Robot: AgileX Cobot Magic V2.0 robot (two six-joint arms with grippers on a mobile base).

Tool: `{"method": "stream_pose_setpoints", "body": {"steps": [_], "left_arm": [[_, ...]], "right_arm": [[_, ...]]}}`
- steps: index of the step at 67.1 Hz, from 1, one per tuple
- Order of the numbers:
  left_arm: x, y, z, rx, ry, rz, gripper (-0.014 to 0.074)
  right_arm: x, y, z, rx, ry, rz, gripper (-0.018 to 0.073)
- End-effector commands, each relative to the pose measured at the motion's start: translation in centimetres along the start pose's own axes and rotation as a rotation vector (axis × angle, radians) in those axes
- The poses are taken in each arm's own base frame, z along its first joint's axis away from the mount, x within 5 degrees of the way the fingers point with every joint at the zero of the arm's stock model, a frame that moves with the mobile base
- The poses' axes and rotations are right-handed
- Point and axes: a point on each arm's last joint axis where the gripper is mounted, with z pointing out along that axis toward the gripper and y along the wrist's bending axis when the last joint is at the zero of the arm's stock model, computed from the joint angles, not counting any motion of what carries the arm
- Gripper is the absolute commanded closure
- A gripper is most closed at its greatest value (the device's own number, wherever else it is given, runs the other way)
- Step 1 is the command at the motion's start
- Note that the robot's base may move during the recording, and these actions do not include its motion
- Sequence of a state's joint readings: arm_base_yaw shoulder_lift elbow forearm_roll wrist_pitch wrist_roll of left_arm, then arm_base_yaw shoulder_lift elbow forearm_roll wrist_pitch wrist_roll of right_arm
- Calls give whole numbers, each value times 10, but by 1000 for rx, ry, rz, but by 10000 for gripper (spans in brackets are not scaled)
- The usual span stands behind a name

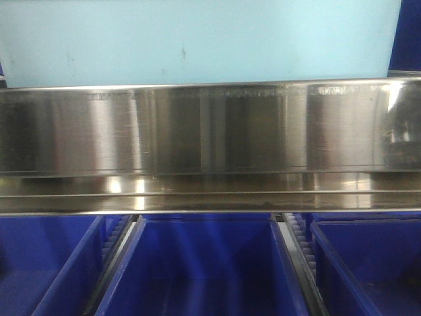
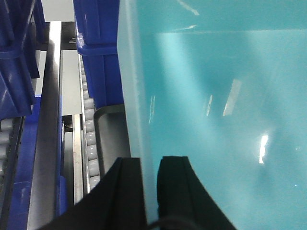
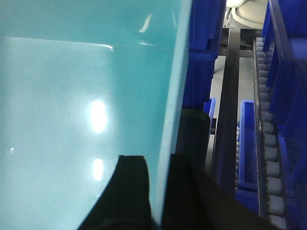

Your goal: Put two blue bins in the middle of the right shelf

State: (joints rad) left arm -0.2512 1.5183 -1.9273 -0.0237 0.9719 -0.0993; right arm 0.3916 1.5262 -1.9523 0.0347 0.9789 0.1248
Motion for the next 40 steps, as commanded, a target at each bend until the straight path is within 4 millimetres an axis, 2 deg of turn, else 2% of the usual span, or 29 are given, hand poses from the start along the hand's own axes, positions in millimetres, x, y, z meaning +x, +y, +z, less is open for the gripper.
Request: {"method": "stream_pose_setpoints", "body": {"steps": [1,24,40], "left_arm": [[-8,-4,-10,31,-71,0,708],[-8,-4,-10,31,-73,0,708],[9,-5,-6,35,103,-10,708]], "right_arm": [[-8,1,-9,-11,-67,-16,712],[-7,1,-9,-10,-61,-16,712],[2,0,-8,1,37,-16,712]]}}
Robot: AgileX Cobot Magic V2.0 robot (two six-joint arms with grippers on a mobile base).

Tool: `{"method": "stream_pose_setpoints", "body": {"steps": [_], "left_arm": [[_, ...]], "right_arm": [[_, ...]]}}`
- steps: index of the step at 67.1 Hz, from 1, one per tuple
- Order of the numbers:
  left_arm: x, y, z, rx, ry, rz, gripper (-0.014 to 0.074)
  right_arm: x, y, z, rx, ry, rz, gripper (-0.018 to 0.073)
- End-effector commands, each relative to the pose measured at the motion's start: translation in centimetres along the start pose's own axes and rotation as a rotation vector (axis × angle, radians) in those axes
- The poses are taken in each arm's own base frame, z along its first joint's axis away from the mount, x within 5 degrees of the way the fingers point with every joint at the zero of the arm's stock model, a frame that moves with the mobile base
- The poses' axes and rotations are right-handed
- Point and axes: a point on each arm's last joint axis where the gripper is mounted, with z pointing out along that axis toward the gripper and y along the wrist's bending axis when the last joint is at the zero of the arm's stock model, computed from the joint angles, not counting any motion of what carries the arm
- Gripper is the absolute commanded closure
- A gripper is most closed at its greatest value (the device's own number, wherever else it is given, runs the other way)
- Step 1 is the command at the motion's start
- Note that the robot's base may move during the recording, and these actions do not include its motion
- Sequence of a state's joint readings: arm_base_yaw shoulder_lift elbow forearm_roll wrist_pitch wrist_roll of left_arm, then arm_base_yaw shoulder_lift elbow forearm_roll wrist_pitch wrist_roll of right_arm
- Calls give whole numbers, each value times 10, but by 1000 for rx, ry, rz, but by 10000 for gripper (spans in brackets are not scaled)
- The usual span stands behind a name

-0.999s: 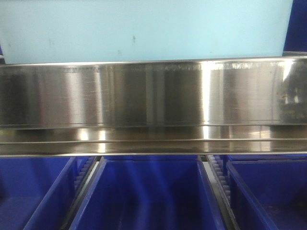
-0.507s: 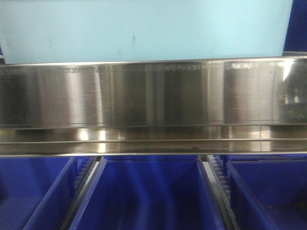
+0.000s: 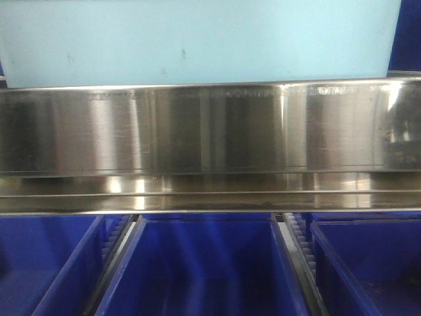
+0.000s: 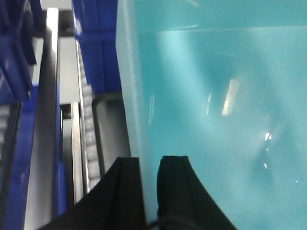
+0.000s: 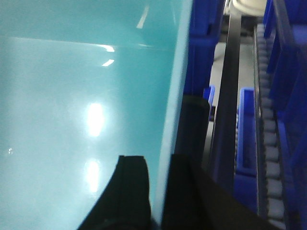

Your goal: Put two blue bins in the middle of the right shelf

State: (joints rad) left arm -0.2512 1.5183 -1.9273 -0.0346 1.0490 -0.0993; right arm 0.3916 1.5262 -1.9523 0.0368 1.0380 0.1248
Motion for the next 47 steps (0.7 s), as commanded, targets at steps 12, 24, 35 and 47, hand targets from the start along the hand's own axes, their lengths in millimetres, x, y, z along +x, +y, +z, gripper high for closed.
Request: {"method": "stream_pose_setpoints", "body": {"steps": [12,24,35,47], "left_arm": [[19,-2,9,24,136,-6,708],[31,-1,19,22,194,-12,708],[33,-1,23,21,207,-12,708],[36,0,31,18,230,-13,708]], "right_arm": [[11,1,6,-24,55,4,712],[27,-2,23,-15,115,8,712],[37,-4,33,-9,154,11,712],[44,-7,40,13,179,-1,712]]}}
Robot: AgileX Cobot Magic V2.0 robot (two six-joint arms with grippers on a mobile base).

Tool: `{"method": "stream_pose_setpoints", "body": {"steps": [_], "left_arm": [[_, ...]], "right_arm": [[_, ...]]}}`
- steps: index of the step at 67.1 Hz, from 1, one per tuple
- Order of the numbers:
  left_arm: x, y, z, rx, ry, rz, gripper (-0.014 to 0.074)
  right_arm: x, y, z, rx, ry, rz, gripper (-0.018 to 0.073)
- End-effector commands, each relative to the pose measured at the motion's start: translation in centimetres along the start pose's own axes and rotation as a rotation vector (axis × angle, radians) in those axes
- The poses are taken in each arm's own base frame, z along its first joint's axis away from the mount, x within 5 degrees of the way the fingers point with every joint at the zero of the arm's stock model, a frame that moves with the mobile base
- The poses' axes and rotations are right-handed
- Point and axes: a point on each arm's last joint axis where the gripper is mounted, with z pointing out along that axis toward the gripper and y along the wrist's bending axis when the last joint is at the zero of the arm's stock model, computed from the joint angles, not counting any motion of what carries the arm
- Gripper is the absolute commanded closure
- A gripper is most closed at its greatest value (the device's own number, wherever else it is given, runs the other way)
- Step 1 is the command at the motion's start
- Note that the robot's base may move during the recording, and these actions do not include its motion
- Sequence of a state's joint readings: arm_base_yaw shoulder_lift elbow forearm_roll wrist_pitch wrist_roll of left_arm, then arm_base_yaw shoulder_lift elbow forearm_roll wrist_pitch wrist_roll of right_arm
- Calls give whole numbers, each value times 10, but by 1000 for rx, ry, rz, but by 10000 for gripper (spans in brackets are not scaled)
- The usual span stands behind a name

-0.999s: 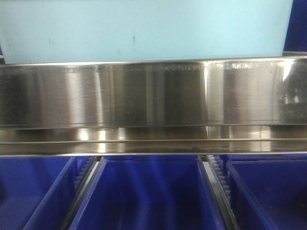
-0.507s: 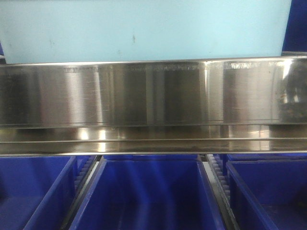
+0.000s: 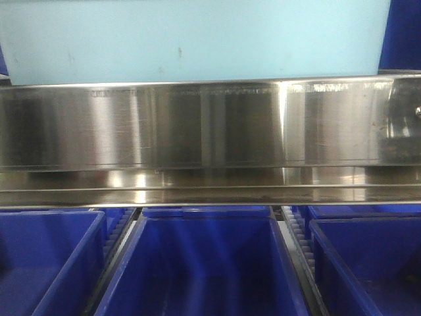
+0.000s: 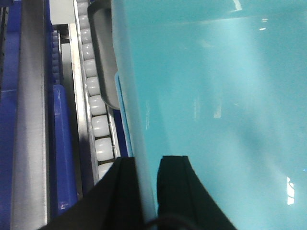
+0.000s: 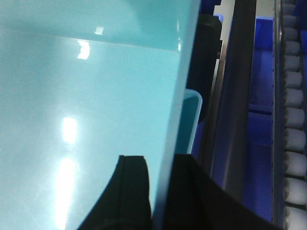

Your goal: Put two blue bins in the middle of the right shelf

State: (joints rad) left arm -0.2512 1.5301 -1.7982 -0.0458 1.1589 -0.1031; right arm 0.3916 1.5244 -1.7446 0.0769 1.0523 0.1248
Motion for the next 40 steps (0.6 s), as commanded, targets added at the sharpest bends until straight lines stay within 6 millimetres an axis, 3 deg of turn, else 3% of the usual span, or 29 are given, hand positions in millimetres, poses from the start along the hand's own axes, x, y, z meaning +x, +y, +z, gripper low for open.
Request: {"method": "stream_pose_setpoints", "body": {"steps": [1,24,28,33,40], "left_arm": [[-1,-5,-1,35,-16,5,708],[5,-3,9,26,28,5,674],[5,-3,9,26,30,5,626],[6,-3,9,26,35,5,531],[6,-3,9,26,37,5,349]], "right_arm": [[-2,-2,-2,17,-43,-29,712],[2,-3,3,21,-28,-29,680],[2,-3,3,21,-28,-29,606],[2,-3,3,22,-22,-29,450],[3,-3,2,23,-12,-29,157]]}}
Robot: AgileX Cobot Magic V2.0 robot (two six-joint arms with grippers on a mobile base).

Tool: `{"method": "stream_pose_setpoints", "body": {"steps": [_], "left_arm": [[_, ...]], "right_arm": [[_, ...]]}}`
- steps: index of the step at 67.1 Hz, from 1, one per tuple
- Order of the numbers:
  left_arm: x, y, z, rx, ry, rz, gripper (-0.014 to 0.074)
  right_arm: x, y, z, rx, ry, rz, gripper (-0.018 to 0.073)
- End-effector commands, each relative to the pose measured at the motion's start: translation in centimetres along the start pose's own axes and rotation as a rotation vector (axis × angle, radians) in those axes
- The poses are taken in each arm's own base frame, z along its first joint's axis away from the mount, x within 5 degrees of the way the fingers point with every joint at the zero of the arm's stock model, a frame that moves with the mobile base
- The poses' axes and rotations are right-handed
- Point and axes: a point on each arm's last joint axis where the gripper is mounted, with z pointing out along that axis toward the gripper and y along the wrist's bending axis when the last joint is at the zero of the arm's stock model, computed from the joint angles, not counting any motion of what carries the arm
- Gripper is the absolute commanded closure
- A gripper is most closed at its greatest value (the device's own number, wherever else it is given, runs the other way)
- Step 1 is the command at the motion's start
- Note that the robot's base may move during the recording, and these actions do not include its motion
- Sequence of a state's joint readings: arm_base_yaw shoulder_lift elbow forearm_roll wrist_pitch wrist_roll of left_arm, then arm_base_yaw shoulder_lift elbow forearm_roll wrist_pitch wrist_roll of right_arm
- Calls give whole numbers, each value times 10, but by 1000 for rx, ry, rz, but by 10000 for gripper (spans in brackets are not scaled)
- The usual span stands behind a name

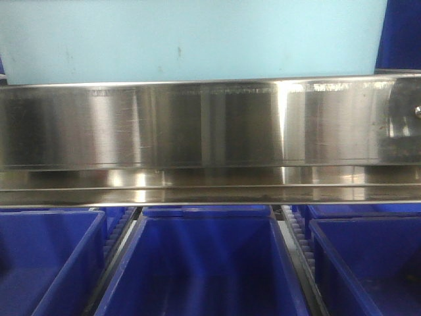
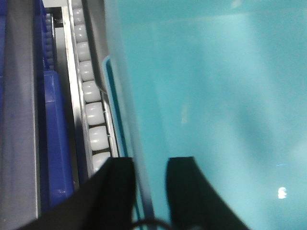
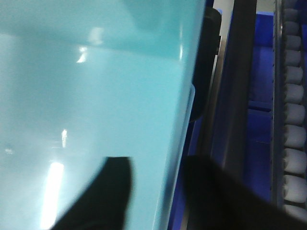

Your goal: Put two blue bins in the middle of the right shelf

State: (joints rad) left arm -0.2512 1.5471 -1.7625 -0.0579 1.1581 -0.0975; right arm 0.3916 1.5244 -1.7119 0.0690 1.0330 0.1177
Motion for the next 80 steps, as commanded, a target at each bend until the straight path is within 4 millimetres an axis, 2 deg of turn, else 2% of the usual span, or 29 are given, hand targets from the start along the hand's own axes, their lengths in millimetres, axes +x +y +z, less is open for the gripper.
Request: {"method": "stream_pose_setpoints", "body": {"steps": [1,5,7,16,21,29,37,63,73,80], "left_arm": [[0,-4,-7,21,-15,7,323],[0,-4,-7,21,-15,7,225],[0,-4,-7,21,-15,7,192],[-2,-4,-13,23,-31,8,28],[-3,-4,-19,22,-43,10,-3],[-2,-1,-26,-12,-49,25,-5],[3,5,-21,-75,-6,44,-5],[38,8,42,-27,87,10,-3],[53,8,59,-5,121,-14,15],[57,8,65,-6,129,-17,78]], "right_arm": [[-2,-1,-6,13,-26,-20,139],[-3,-1,-8,13,-29,-20,6],[-3,-1,-9,12,-30,-21,-21],[-6,0,-21,9,-55,-22,3],[-6,1,-27,6,-70,-23,10],[-5,1,-33,7,-64,-24,10],[2,0,-28,14,-8,-22,10],[51,-10,36,20,116,41,10],[58,-11,46,13,121,53,10],[60,-12,51,12,128,57,34]]}}
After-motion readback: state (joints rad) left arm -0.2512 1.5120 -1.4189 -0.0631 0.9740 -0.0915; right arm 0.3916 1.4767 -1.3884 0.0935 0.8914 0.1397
